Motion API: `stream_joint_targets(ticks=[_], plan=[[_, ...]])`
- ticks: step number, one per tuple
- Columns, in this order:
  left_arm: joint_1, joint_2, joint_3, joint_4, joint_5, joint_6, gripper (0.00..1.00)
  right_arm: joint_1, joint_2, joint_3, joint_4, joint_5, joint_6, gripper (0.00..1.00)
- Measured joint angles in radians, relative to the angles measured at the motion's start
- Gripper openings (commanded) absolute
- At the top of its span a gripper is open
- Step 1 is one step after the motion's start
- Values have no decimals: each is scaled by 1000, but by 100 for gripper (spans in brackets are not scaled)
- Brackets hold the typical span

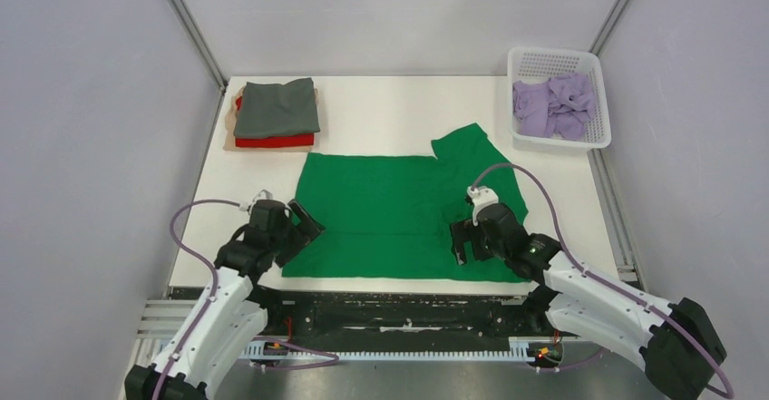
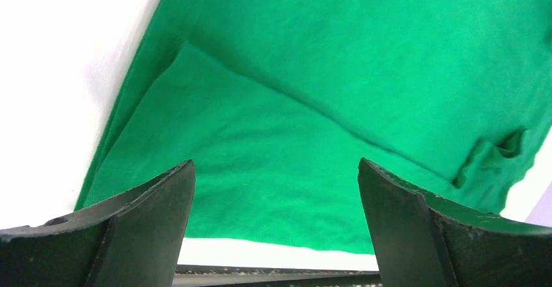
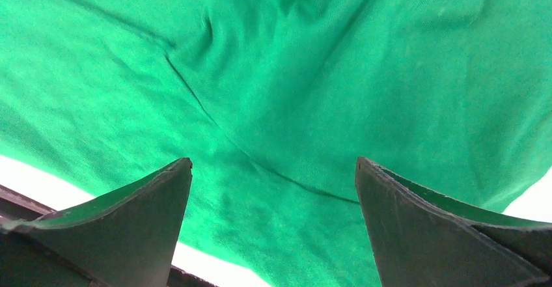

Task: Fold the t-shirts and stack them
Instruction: Fold the flattened tshirt in 1/3 of the way, then grab the side of the flattened tshirt furthest away from the robot with both arms

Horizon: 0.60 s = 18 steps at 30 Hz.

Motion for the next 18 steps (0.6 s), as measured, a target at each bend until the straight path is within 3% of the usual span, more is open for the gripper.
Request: stream_joint_targets(ticks=[9,18], plan=[[0,267,382,0,-67,99,100,0,103,240,38,187,-16,98],[43,817,618,158,-134,225,98,-126,242,301,194,260,-31,98]])
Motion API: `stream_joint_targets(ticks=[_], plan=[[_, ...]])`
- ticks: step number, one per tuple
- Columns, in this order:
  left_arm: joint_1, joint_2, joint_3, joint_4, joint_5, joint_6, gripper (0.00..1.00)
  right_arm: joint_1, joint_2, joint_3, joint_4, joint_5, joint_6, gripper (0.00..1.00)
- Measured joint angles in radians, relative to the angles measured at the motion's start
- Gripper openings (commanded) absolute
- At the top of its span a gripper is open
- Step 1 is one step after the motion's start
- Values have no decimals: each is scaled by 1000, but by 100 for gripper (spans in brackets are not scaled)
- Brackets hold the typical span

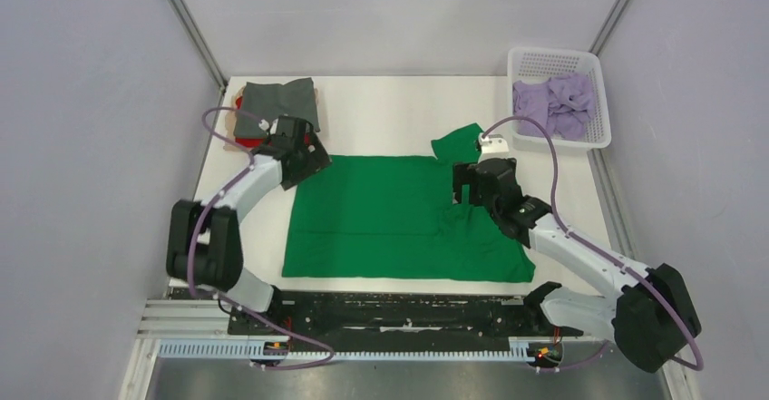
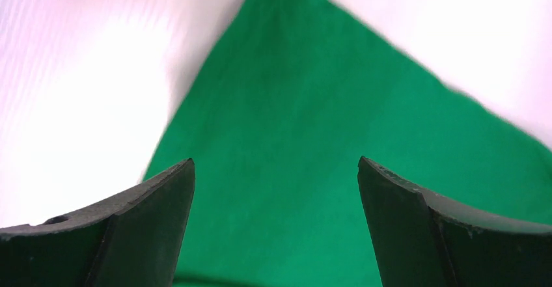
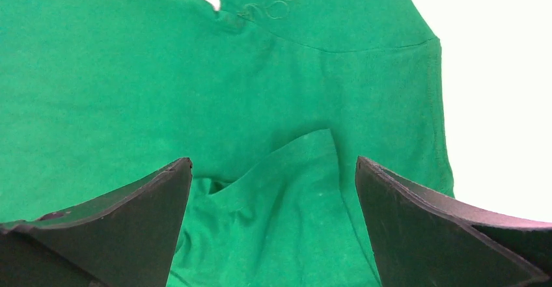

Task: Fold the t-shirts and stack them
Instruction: Grab the side of the flattened tshirt furthest away from the robot with both arms

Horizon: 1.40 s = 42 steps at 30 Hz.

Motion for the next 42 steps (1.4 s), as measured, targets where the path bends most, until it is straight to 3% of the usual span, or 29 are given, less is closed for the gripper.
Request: stream_joint_targets(ticks=[5,10,22,37,42], plan=[[52,273,156,98,-13,74,83,-81,93,3,44,-28,-9,98],[64,420,270,150,-47,122,73,-111,166,12,64,-48,-23,98],[63,501,284,175,-124,144,59,-140,195,14,145,-93,-56,98],[63,544,335,178,-142,143,59,-149,187,14,173,-95,-58,98],[62,553,346,183,-140,143,49,-150,180,12,179,-95,-62,98]])
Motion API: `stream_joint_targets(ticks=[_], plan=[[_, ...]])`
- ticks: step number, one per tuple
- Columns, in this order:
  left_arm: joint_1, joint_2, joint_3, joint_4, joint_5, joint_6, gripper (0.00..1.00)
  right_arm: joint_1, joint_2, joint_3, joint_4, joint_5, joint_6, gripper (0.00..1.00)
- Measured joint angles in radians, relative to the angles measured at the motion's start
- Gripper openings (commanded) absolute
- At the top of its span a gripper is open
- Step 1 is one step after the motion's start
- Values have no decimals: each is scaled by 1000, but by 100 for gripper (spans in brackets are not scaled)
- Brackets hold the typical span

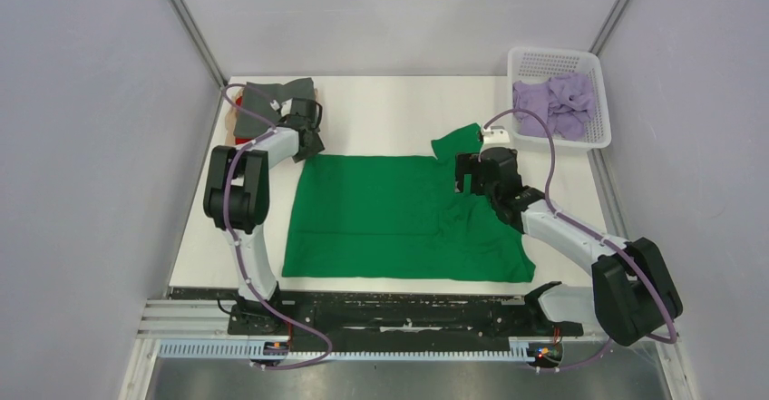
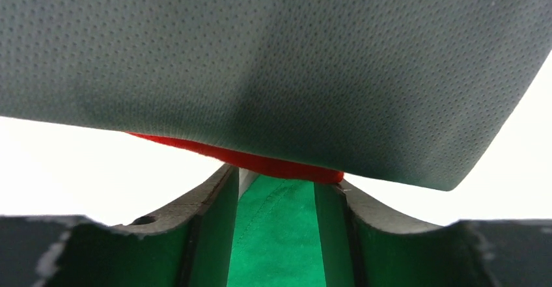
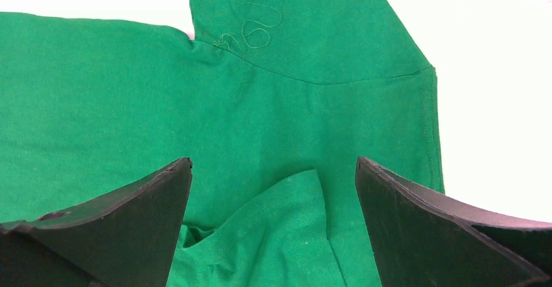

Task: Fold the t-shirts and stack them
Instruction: Grab the side of the flattened tshirt furthest away from the robot with both arms

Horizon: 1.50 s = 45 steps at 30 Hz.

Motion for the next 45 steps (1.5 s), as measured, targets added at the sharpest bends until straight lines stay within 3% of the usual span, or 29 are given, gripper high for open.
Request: stream_joint_targets(ticks=[10,14,19,25,34,45], plan=[[-63,11,18,-68,-95,0,24,-5,-14,-13,13,0,-3,98],[-79,11,18,-84,-126,-1,3,-5,-15,-13,19,0,-7,98],[-80,10,23,-97,-130,-2,2,-7,0,-11,27,2,-19,96],[-86,-9,17,-119,-119,-1,2,-21,141,95,18,33,-40,96],[-113,-132,-48,-118,-120,0,2,-58,509,552,-19,106,-49,91],[-140,-151,-69,-121,-121,1,2,-112,903,946,-89,129,-62,70]])
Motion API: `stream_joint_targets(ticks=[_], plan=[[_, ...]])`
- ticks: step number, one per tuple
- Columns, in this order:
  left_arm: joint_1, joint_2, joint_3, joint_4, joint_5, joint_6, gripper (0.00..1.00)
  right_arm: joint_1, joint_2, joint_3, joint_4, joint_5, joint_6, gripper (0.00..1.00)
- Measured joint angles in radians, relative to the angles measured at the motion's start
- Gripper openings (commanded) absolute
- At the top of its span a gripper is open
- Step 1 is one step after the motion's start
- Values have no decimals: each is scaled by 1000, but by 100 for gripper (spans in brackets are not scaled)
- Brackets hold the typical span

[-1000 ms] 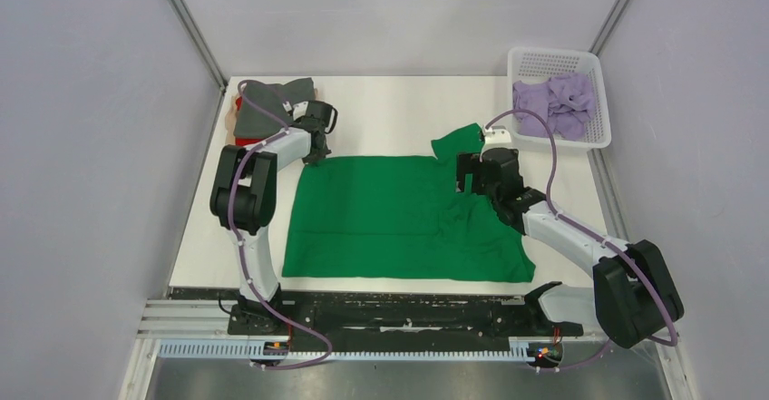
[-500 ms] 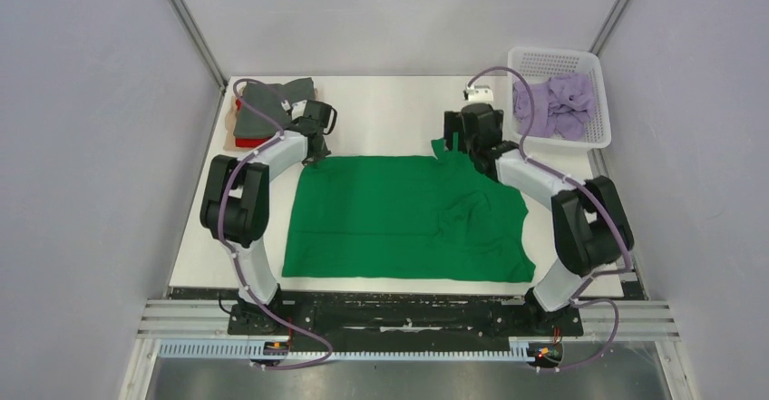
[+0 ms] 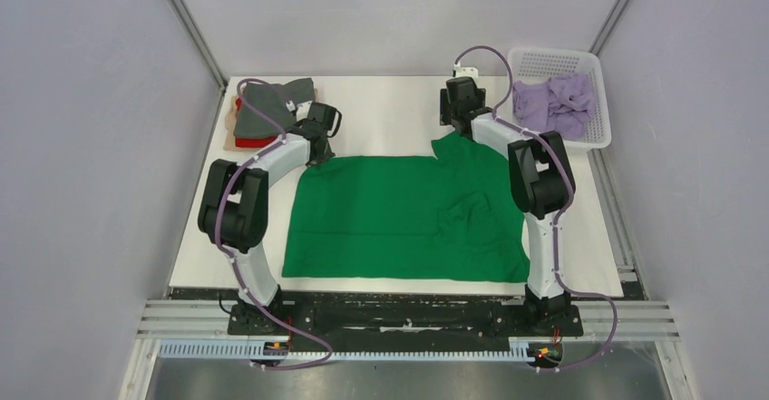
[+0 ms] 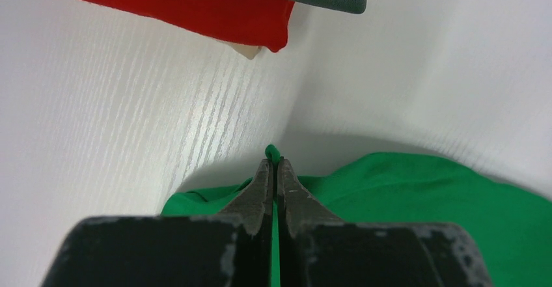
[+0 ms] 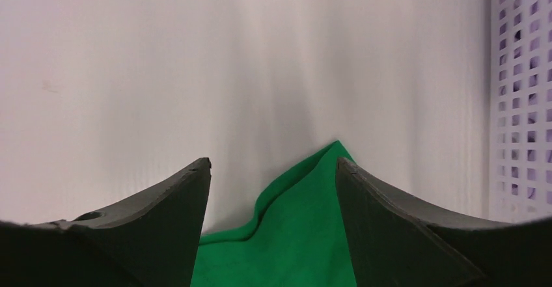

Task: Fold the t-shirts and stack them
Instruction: Grab the side of the flattened tshirt furthest away from the robot with both arms

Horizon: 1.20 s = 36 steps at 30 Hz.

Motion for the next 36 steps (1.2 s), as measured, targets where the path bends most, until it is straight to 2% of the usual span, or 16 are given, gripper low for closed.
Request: stream_joint_targets(ticks=[8,14,17,25,28,32,36], plan=[[-1,0,0,0,-3,0,2,-30,71,26,-53,-2,18,66],[-2,-11,-1,-1,-8,0,2,-31,40,-60,-3,-1,54,61],[-5,-24,-2,-4,-18,0,2,-31,11,-113,20,-2,76,53],[-26,-42,-18,-8,-45,0,2,-31,-93,-299,115,-1,141,10],[-29,-48,-22,-9,-50,0,2,-31,-93,-299,123,0,140,0],[-35,-85,-50,-18,-59,0,2,-31,-132,-336,144,-1,126,0],[-51,-140,-82,-24,-73,-1,2,-31,-274,-460,173,-10,114,0]])
